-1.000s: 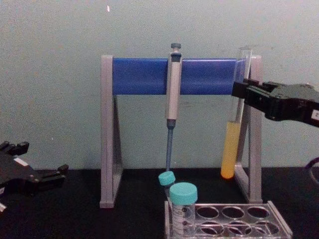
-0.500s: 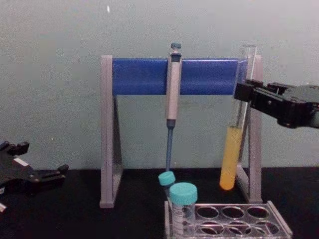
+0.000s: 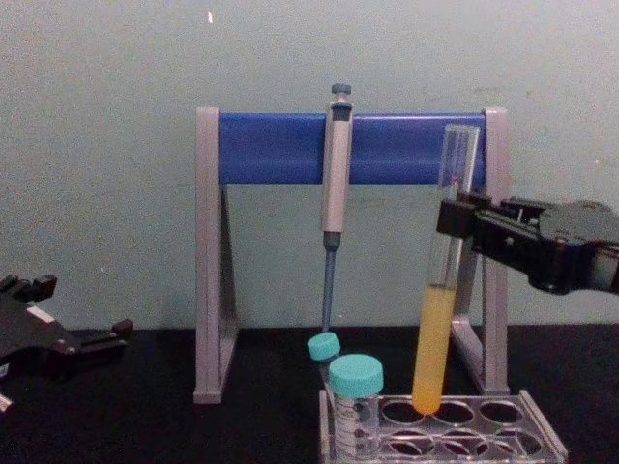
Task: Pick up the test tube from the test tube rack, shake it, then place it back into the test tube rack.
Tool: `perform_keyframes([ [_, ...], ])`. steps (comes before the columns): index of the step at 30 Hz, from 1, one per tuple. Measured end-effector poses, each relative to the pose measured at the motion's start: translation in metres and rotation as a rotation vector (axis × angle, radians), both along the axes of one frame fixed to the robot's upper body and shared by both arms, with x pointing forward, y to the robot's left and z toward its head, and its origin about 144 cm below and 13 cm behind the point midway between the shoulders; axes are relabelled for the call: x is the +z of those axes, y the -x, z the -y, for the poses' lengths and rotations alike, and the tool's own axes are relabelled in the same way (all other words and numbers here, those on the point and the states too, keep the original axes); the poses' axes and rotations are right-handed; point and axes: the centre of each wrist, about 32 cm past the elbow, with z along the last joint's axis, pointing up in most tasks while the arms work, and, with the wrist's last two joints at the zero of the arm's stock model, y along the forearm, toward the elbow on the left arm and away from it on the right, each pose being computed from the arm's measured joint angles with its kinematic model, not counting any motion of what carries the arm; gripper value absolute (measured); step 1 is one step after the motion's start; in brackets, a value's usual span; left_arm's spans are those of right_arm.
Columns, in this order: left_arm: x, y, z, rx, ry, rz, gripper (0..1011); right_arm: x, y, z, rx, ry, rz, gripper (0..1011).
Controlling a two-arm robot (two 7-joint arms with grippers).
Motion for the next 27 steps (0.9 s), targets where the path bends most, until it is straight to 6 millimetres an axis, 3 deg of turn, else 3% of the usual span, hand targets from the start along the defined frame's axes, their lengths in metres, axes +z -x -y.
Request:
perform_keyframes([
  [27,0.0,0.0,0.0,0.0,0.0,0.0,1001,-0.018,-0.008,-0.007,0.003,0.029,-0.028,221],
])
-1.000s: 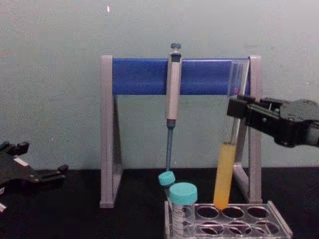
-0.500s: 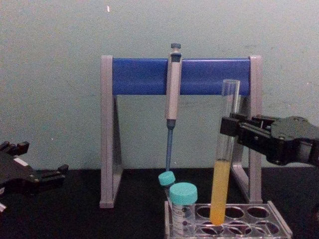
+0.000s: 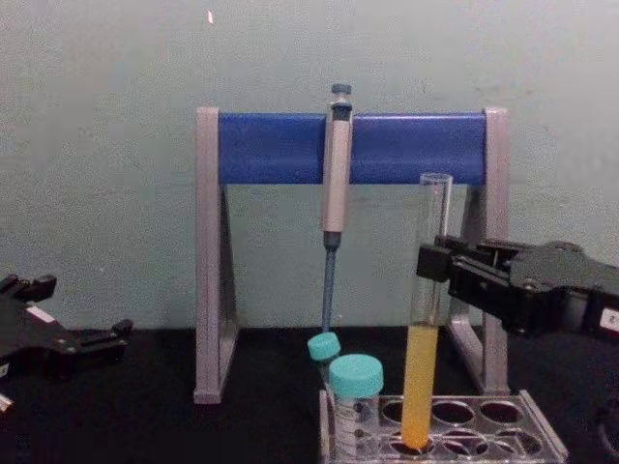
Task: Pick up the test tube from the test tube rack, shake it, then place it back into the test tube rack.
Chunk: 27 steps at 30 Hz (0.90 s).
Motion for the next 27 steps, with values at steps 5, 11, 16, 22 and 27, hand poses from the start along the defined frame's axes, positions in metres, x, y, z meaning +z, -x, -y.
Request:
perform_keyframes([
  [5,0.0,0.0,0.0,0.0,0.0,0.0,1001,-0.003,-0.001,-0.001,-0.006,-0.003,-0.004,221],
  [11,0.0,0.0,0.0,0.0,0.0,0.0,1001,-0.008,-0.003,-0.002,-0.01,0.0,-0.014,221],
  [16,0.0,0.0,0.0,0.0,0.0,0.0,1001,-0.012,-0.004,-0.003,-0.011,0.006,-0.024,221],
  [22,0.0,0.0,0.0,0.0,0.0,0.0,1001,-0.016,-0.004,-0.004,-0.011,0.008,-0.034,221],
  [27,0.0,0.0,0.0,0.0,0.0,0.0,1001,-0.019,-0.005,-0.006,-0.01,0.014,-0.042,221],
])
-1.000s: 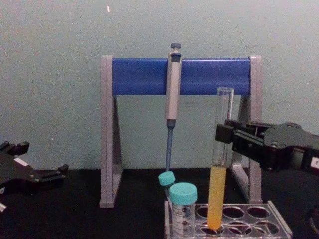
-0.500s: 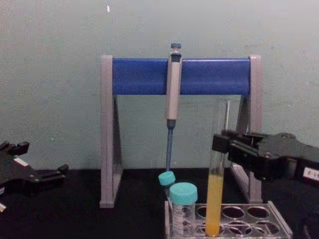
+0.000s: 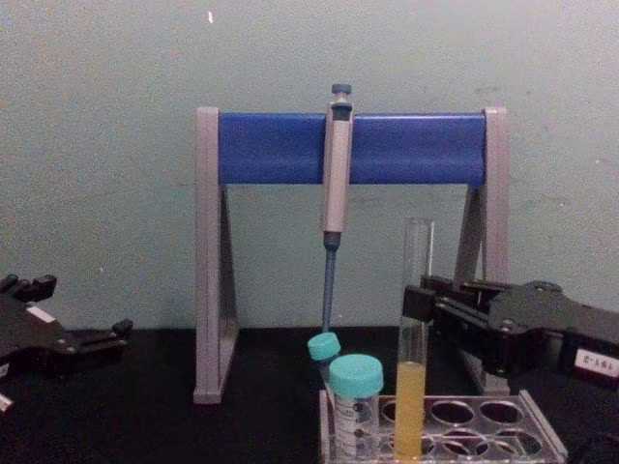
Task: Pick up the test tube from the test tube rack, shake it, then place it back into the test tube rack.
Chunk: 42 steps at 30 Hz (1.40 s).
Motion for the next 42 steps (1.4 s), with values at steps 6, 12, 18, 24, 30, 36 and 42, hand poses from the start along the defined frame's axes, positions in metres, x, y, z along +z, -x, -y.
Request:
perform_keyframes([
  [6,0.0,0.0,0.0,0.0,0.0,0.0,1001,-0.003,0.0,-0.001,-0.002,0.008,-0.008,221],
  [12,0.0,0.0,0.0,0.0,0.0,0.0,1001,-0.006,0.001,-0.002,-0.005,0.012,-0.018,221],
  [18,0.0,0.0,0.0,0.0,0.0,0.0,1001,-0.01,0.002,-0.002,-0.01,0.016,-0.031,221],
  [24,0.0,0.0,0.0,0.0,0.0,0.0,1001,-0.015,0.003,-0.003,-0.018,0.021,-0.049,221],
  [30,0.0,0.0,0.0,0.0,0.0,0.0,1001,-0.017,0.003,-0.002,-0.024,0.024,-0.055,221],
  [36,0.0,0.0,0.0,0.0,0.0,0.0,1001,-0.017,0.003,-0.003,-0.028,0.031,-0.052,221],
  [42,0.0,0.0,0.0,0.0,0.0,0.0,1001,-0.017,0.003,-0.003,-0.027,0.031,-0.052,221],
])
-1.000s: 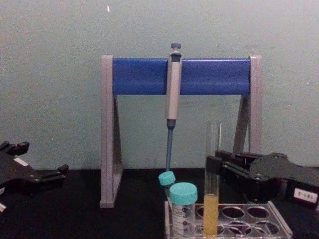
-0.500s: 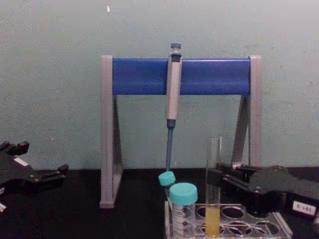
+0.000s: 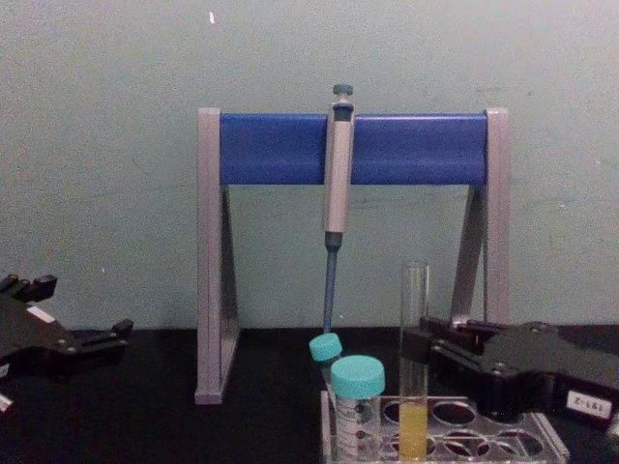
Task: Pick up the test tube from the test tube rack, shake it, then place it back into the test tube rack.
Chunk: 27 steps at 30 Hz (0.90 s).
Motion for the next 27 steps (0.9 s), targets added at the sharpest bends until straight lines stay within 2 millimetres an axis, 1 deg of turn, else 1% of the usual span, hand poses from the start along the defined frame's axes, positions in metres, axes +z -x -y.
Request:
perform_keyframes([
  [2,0.0,0.0,0.0,0.0,0.0,0.0,1001,-0.0003,0.0001,0.0003,0.0,0.004,-0.003,228],
  [5,0.0,0.0,0.0,0.0,0.0,0.0,1001,-0.0004,0.0002,0.0004,0.0,0.004,-0.004,325],
  [7,0.0,0.0,0.0,0.0,0.0,0.0,1001,-0.0003,0.0001,0.0004,0.0,0.003,-0.004,365],
  [11,0.0,0.0,0.0,0.0,0.0,0.0,1001,-0.0003,0.0001,0.0005,0.0,0.003,-0.004,480],
  [12,0.0,0.0,0.0,0.0,0.0,0.0,1001,-0.0002,0.0001,0.0006,0.0,0.003,-0.004,540],
  [17,0.0,0.0,0.0,0.0,0.0,0.0,1001,0.0,0.0,0.0006,0.0,0.002,-0.003,683],
  [18,0.0,0.0,0.0,0.0,0.0,0.0,1001,0.0,0.0,0.0005,0.0,0.002,-0.003,738],
  [20,0.0,0.0,0.0,0.0,0.0,0.0,1001,0.0,0.0,0.0005,0.0,0.001,-0.003,781],
  [22,0.0,0.0,0.0,0.0,0.0,0.0,1001,0.0001,0.0,0.0005,0.0,0.001,-0.003,858],
  [25,0.0,0.0,0.0,0.0,0.0,0.0,1001,0.0001,0.0,0.0005,0.001,0.001,-0.003,917],
  [27,0.0,0.0,0.0,0.0,0.0,0.0,1001,0.0001,0.0,0.0005,0.001,0.0,-0.003,984],
])
